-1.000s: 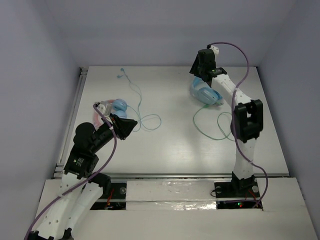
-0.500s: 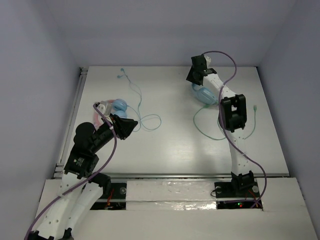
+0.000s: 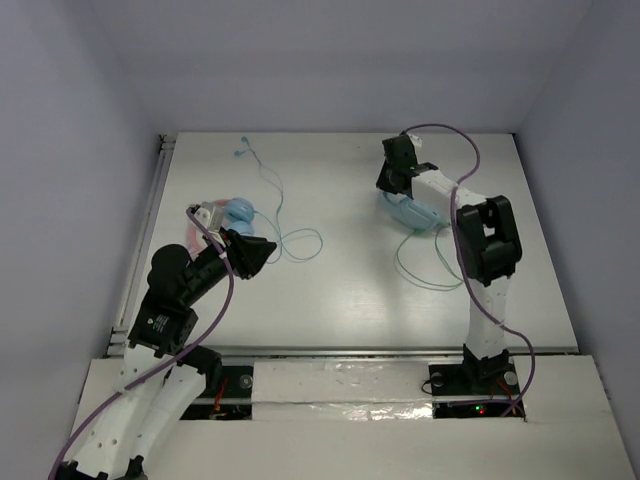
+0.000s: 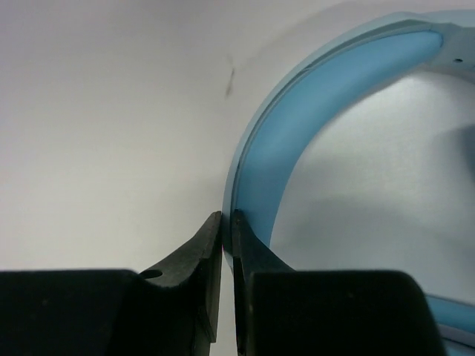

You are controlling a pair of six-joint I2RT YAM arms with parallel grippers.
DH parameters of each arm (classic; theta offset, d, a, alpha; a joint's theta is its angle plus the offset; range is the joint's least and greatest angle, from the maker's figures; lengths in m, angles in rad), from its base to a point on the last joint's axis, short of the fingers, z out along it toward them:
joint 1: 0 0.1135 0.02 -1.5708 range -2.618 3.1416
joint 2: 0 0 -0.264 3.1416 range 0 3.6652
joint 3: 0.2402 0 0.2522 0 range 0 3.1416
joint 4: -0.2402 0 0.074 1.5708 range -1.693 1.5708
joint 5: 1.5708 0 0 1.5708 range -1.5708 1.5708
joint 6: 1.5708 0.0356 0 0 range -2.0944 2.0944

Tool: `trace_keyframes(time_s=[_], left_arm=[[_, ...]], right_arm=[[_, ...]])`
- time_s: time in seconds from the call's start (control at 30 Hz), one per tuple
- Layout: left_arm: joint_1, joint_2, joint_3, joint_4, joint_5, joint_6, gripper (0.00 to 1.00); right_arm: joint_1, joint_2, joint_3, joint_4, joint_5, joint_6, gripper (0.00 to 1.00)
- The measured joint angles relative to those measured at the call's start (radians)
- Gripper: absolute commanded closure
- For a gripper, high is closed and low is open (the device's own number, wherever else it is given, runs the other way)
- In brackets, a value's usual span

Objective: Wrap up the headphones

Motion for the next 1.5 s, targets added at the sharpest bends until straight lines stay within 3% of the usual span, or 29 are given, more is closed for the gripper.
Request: trace_keyframes(time_s=[0.2, 0.27, 0.3, 0.33, 0.43, 0.53, 0.63, 0.7, 0.73, 0.8, 0.83, 0.9, 0.93, 1.0, 1.07, 1.17, 1.37, 1.5], left_arm=[[0.000, 0.024, 0.000, 0.000, -0.015, -0.004, 0.71], [0.002, 0.048, 0.000, 0.000, -0.021, -0.008, 0.71], [0.002, 0.059, 0.000, -0.001, -0.023, -0.011, 0.73], [0.002, 0.072, 0.000, -0.001, -0.026, -0.012, 0.74], [0.002, 0.107, 0.000, -0.001, -0.040, -0.019, 0.83], [0.002, 0.143, 0.000, 0.001, -0.055, -0.040, 0.92], [-0.003, 0.182, 0.002, 0.017, -0.070, -0.085, 0.93], [-0.023, 0.200, -0.001, 0.058, -0.092, -0.138, 0.96], [-0.040, 0.208, -0.005, 0.089, -0.106, -0.160, 0.96], [-0.093, 0.231, -0.006, 0.138, -0.162, -0.192, 0.98], [-0.138, 0.265, 0.001, 0.151, -0.210, -0.199, 0.99], [-0.249, 0.350, 0.049, 0.162, -0.296, -0.202, 0.94], [-0.303, 0.406, 0.084, 0.171, -0.340, -0.200, 0.91], [-0.383, 0.534, 0.168, 0.185, -0.407, -0.186, 0.74], [-0.418, 0.650, 0.237, 0.196, -0.452, -0.169, 0.56], [-0.422, 0.832, 0.361, 0.193, -0.521, -0.123, 0.44], [-0.417, 1.295, 0.795, 0.074, -0.568, 0.038, 0.40], [-0.409, 1.521, 0.973, -0.002, -0.569, 0.135, 0.40]], right_arm=[[0.081, -0.189, -0.237, 0.040, -0.011, 0.011, 1.00], [0.115, -0.224, -0.277, 0.051, -0.026, 0.013, 0.93], [0.132, -0.238, -0.290, 0.055, -0.034, 0.011, 0.87], [0.144, -0.248, -0.299, 0.060, -0.043, 0.008, 0.70], [0.179, -0.281, -0.320, 0.069, -0.088, -0.010, 0.38], [0.192, -0.354, -0.357, 0.077, -0.134, -0.029, 0.27], [0.187, -0.491, -0.399, 0.080, -0.161, -0.038, 0.30], [0.187, -0.595, -0.419, 0.095, -0.169, -0.041, 0.56], [0.186, -0.658, -0.435, 0.111, -0.172, -0.043, 0.81], [0.185, -0.793, -0.490, 0.153, -0.172, -0.036, 0.96], [0.185, -0.855, -0.517, 0.166, -0.172, -0.031, 0.98], [0.185, -0.987, -0.590, 0.198, -0.169, -0.016, 0.98], [0.185, -1.041, -0.624, 0.209, -0.164, -0.005, 0.90], [0.185, -1.149, -0.703, 0.217, -0.161, 0.024, 0.80], [0.185, -1.252, -0.780, 0.213, -0.162, 0.051, 0.64], [0.185, -1.386, -0.859, 0.190, -0.165, 0.075, 0.57], [0.185, -1.551, -0.895, 0.135, -0.169, 0.084, 0.57], [0.185, -1.582, -0.905, 0.102, -0.169, 0.077, 0.57]])
